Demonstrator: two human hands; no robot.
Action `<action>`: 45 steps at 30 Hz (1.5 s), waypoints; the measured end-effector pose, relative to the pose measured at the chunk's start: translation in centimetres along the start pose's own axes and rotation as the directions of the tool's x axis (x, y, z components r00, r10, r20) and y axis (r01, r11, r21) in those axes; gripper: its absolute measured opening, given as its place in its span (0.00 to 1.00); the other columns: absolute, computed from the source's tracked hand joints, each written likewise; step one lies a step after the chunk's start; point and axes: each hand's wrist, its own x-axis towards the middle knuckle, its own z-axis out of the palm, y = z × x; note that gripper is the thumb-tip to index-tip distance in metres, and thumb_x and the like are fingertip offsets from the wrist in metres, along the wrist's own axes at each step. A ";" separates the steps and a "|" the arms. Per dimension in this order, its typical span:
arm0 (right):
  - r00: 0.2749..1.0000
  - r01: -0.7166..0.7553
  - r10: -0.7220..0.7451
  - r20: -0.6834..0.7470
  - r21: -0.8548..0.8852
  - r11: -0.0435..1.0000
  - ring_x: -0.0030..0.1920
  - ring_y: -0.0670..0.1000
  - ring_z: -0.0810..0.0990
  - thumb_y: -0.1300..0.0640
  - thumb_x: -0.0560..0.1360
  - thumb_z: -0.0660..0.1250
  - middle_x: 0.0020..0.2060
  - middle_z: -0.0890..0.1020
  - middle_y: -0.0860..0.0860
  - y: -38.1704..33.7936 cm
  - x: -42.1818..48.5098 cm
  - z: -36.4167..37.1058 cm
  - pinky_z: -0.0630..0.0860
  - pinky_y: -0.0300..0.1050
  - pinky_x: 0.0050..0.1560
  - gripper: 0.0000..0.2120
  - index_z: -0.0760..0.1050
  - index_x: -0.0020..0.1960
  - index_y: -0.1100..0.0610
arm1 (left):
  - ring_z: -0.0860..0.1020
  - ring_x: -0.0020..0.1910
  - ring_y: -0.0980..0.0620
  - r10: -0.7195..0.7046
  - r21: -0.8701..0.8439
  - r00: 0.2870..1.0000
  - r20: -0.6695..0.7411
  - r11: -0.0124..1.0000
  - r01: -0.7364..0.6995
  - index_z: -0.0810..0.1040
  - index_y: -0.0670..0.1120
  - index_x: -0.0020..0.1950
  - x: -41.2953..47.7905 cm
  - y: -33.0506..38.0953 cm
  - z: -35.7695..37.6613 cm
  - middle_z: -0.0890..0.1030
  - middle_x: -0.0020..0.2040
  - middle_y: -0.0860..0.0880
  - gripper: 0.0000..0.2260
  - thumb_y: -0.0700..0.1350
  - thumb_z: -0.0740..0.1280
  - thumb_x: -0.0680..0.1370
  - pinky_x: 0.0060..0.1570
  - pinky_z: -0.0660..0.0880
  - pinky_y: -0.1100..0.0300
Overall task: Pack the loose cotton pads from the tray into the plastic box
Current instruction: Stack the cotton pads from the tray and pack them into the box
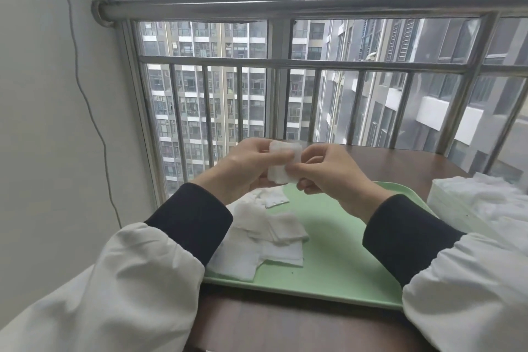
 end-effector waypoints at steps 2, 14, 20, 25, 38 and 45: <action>0.998 0.009 -0.017 -0.058 -0.139 0.990 0.28 0.48 0.82 0.63 0.73 0.73 0.34 0.84 0.55 -0.1 0.2 0.5 0.78 0.42 0.32 0.05 0.77 0.45 0.61 | 0.85 0.47 0.45 -0.004 0.013 0.990 -0.138 1.000 0.006 0.81 0.43 0.51 -0.1 0.0 -0.3 0.84 0.49 0.41 0.04 0.35 0.70 0.78 0.45 0.83 0.55; 0.957 0.210 -0.021 0.290 -0.638 0.741 0.48 0.44 0.82 0.56 0.77 0.70 0.51 0.84 0.46 -2.0 5.5 5.8 0.75 0.32 0.41 0.06 0.81 0.53 0.50 | 0.79 0.39 0.48 -0.076 -0.228 0.745 -0.663 0.968 -0.104 0.77 0.49 0.44 -0.2 0.4 -5.8 0.79 0.43 0.46 0.06 0.39 0.68 0.78 0.50 0.82 0.47; 0.946 0.150 0.126 0.297 -0.750 0.644 0.60 0.53 0.78 0.48 0.74 0.74 0.64 0.79 0.51 -0.6 7.6 8.8 0.73 0.43 0.55 0.29 0.73 0.70 0.56 | 0.80 0.41 0.49 -0.073 -0.141 0.704 -0.707 0.989 -0.039 0.74 0.47 0.49 0.1 -0.4 -6.0 0.77 0.45 0.46 0.04 0.39 0.66 0.79 0.45 0.84 0.51; 0.942 0.152 0.105 0.320 -0.682 0.715 0.46 0.50 0.79 0.55 0.70 0.77 0.42 0.78 0.44 -0.7 7.8 9.5 0.74 0.40 0.43 0.19 0.78 0.59 0.55 | 0.81 0.47 0.45 -0.022 -0.045 0.715 -0.698 0.999 -0.013 0.75 0.48 0.44 0.1 -0.6 -4.9 0.78 0.44 0.45 0.04 0.40 0.65 0.78 0.54 0.82 0.44; 0.982 0.128 -0.075 0.173 -0.316 0.940 0.32 0.38 0.78 0.53 0.74 0.75 0.39 0.81 0.49 -2.7 3.6 1.1 0.70 0.28 0.29 0.11 0.80 0.49 0.59 | 0.82 0.46 0.47 0.037 -0.061 0.770 -0.637 0.993 -0.098 0.78 0.45 0.47 0.4 -0.5 -4.1 0.80 0.48 0.45 0.02 0.39 0.68 0.77 0.33 0.81 0.60; 0.992 0.047 -0.019 0.121 -0.226 0.973 0.40 0.47 0.81 0.52 0.72 0.77 0.41 0.84 0.52 -0.7 0.1 -3.8 0.79 0.42 0.39 0.12 0.81 0.50 0.58 | 0.86 0.40 0.43 0.127 -0.038 0.931 -0.344 0.988 -0.149 0.79 0.47 0.52 -0.5 -0.2 -2.6 0.86 0.42 0.44 0.08 0.41 0.69 0.73 0.32 0.80 0.59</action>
